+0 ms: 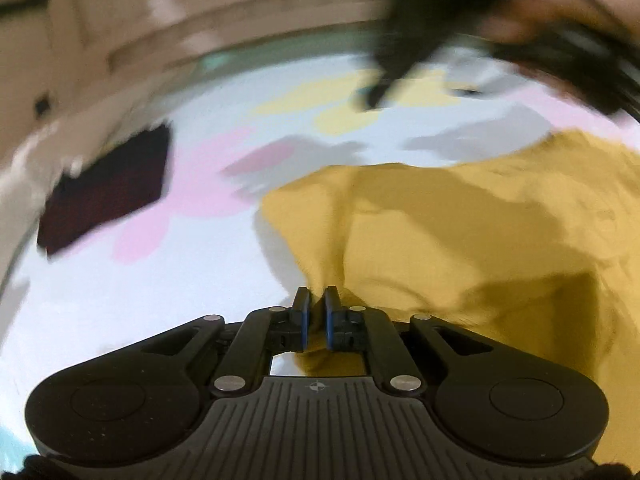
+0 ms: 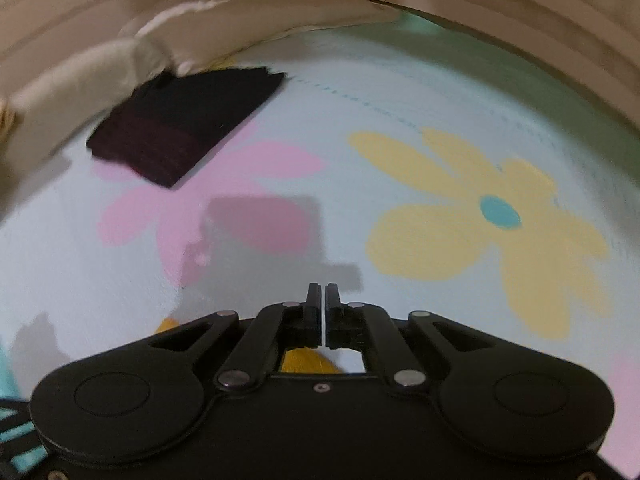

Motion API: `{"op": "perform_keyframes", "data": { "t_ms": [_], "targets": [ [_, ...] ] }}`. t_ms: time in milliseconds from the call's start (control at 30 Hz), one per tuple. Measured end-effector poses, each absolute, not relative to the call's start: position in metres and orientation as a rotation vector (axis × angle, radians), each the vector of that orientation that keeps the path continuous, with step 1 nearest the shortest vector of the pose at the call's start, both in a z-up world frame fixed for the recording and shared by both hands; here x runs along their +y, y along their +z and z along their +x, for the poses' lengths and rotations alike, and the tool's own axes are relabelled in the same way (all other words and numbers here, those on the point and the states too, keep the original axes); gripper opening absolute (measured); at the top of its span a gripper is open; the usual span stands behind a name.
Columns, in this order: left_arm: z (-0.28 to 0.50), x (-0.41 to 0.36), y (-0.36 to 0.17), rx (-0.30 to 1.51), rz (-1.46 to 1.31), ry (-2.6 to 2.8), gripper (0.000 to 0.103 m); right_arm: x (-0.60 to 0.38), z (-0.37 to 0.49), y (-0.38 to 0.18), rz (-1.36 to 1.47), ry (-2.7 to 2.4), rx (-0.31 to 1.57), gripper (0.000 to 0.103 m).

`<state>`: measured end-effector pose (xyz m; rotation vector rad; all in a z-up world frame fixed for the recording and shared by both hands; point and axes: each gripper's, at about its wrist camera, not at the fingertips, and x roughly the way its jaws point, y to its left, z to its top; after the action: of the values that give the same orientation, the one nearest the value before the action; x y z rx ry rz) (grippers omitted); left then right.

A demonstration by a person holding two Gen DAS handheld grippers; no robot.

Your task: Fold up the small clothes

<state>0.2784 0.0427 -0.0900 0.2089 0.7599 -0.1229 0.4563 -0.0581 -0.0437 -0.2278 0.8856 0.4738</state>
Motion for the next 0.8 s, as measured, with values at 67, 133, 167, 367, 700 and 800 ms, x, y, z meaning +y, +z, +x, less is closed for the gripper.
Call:
{"op": "perform_keyframes", "data": {
  "t_ms": [67,133,167,367,700,800],
  "targets": [
    [0.288,0.066,-0.084,0.797,0.138,-0.066,0.009,-0.075,0.448,-0.041,-0.175,0.446,0.894,0.015],
    [0.294,0.085,-0.078,0.821,0.099,0.002,0.009,-0.098,0.438,-0.037,-0.134,0.401,0.904,0.015],
    [0.298,0.094,-0.076,0.833,0.08,0.025,0.009,-0.111,0.432,-0.037,-0.115,0.38,0.908,0.015],
    [0.312,0.098,-0.044,0.82,0.007,0.002,0.01,-0.21,0.382,-0.031,-0.005,0.223,0.92,0.016],
    [0.323,0.019,-0.083,0.953,0.186,-0.135,0.067,-0.293,0.321,-0.066,0.039,0.054,1.022,0.057],
    [0.322,0.024,-0.087,0.929,0.222,-0.103,0.087,-0.308,0.305,-0.077,-0.021,-0.02,1.004,0.066]
  ]
}}
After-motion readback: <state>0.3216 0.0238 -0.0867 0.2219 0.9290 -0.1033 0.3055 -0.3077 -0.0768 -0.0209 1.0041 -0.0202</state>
